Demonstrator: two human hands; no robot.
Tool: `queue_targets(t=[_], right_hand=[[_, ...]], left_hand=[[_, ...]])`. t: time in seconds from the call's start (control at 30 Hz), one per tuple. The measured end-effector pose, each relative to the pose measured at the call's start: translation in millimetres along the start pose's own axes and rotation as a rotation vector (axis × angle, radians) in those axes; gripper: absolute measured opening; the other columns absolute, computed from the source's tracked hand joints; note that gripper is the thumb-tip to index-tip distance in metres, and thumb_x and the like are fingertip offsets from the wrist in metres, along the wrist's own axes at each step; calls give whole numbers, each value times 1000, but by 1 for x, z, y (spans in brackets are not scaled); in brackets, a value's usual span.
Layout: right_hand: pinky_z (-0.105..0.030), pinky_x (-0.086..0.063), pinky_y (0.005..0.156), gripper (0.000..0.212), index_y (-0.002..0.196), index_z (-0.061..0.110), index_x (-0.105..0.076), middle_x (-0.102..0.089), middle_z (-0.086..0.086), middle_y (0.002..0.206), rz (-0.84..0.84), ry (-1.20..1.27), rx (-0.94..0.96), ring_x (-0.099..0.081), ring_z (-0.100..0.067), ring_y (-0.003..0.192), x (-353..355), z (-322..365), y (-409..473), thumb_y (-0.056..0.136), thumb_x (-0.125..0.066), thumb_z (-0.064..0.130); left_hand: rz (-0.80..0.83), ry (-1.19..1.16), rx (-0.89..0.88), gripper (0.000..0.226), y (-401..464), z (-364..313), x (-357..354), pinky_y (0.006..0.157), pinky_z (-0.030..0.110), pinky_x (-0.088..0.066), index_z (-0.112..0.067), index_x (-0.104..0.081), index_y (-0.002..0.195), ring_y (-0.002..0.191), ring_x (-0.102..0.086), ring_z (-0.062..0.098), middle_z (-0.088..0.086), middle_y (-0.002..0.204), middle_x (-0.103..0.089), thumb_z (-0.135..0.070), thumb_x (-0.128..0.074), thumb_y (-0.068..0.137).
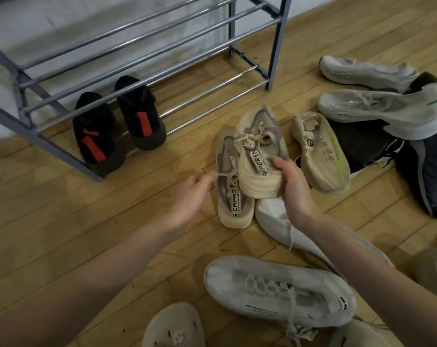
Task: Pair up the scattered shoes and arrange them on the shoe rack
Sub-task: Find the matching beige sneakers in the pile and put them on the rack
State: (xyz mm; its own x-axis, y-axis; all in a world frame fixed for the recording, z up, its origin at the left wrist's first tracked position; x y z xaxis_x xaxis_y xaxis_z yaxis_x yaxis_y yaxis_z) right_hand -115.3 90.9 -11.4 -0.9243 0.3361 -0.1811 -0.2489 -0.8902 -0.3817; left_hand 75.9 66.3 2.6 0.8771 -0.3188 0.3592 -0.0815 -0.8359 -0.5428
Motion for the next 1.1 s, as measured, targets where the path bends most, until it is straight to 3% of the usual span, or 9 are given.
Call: queue_targets(t=[0.17, 0.33, 0.4, 0.47, 0.6, 0.7, 0.8, 1.0, 1.1], right_hand=[[-48, -40, 106, 61, 117, 17, -61, -64, -5, 120, 112, -116, -21, -59, -21, 115, -43, -16, 2, 75, -54, 60], [-38, -34, 109, 63, 122, 17, -55, -55, -9, 130, 263, -365, 84, -46, -23, 124, -73, -24, 1, 85, -32, 63], [-33, -30, 104, 63, 123, 18, -51, -51, -6, 123, 136, -724, 322, -37, -18, 117, -69, -26, -3, 90, -18, 60], [-34, -28, 102, 62, 129, 11, -46, -47, -12, 124, -120, -960, 488, -34, -22, 115, -64, -29, -13, 90, -25, 54], [-49, -18, 113, 101, 149, 6, -11, -19, -29, 147, -110, -1383, 219, -19, -43, 137, -68, -58, -16, 78, -59, 58], [-51, -17, 113, 118, 152, 13, 1, -16, -33, 147, -74, -1530, 90, -17, -48, 137, -65, -68, -5, 70, -67, 63], [-49, -24, 110, 121, 152, 17, -3, -32, -28, 139, -60, -1507, 70, -30, -44, 130, -65, -64, 8, 64, -73, 63], [-44, -40, 105, 91, 141, 36, -34, -42, -5, 129, -97, -667, 128, -40, -24, 124, -41, -32, 14, 63, -77, 49], [-38, -33, 105, 83, 142, 35, -32, -36, -10, 129, -149, -763, 242, -32, -26, 124, -35, -5, 29, 72, -76, 42]], left_hand=[[179, -105, -85, 49, -18, -2, 13, 82, 32, -48, -25, -65, 108, 96, -66, 18, 1, 105, -71, -60, -36, 91], [132, -528, -43, 34, -15, 11, 29, 75, 36, -53, -2, -62, 116, 94, -64, 29, 19, 114, -68, -26, -55, 93], [90, -545, -50, 32, -12, 22, 39, 72, 32, -57, 3, -59, 118, 98, -64, 28, 20, 115, -67, -17, -51, 95], [68, -522, -55, 28, -11, 36, 46, 71, 29, -58, 4, -59, 117, 100, -64, 26, 19, 116, -67, -11, -49, 95], [44, -490, -27, 22, -11, 59, 58, 87, 40, -56, -3, -62, 112, 108, -64, 25, 12, 116, -68, -8, -50, 94], [44, -478, -18, 19, -12, 66, 63, 85, 41, -57, -8, -64, 107, 104, -65, 22, 7, 109, -71, -7, -50, 94], [43, -467, -18, 19, -12, 69, 66, 82, 38, -58, -9, -64, 107, 104, -66, 23, 6, 109, -71, -7, -50, 94], [71, -470, -52, 26, -12, 58, 70, 85, 38, -56, -5, -60, 118, 108, -65, 23, 9, 116, -69, -10, -52, 94], [75, -497, -90, 25, 1, 35, 72, 82, 35, -58, -6, -58, 118, 103, -68, 20, 5, 111, -72, -10, -54, 93]])
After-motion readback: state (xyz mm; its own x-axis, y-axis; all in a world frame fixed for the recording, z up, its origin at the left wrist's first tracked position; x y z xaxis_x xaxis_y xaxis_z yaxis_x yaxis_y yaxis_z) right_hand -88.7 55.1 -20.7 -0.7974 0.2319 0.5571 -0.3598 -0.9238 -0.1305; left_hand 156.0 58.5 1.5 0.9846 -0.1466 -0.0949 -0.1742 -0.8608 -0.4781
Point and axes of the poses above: each hand's wrist, its own y-axis towards the middle knuckle, its own x-axis out of the back of the hand, z = x × y, the point moved 3 cm from there along y, towards the middle knuckle
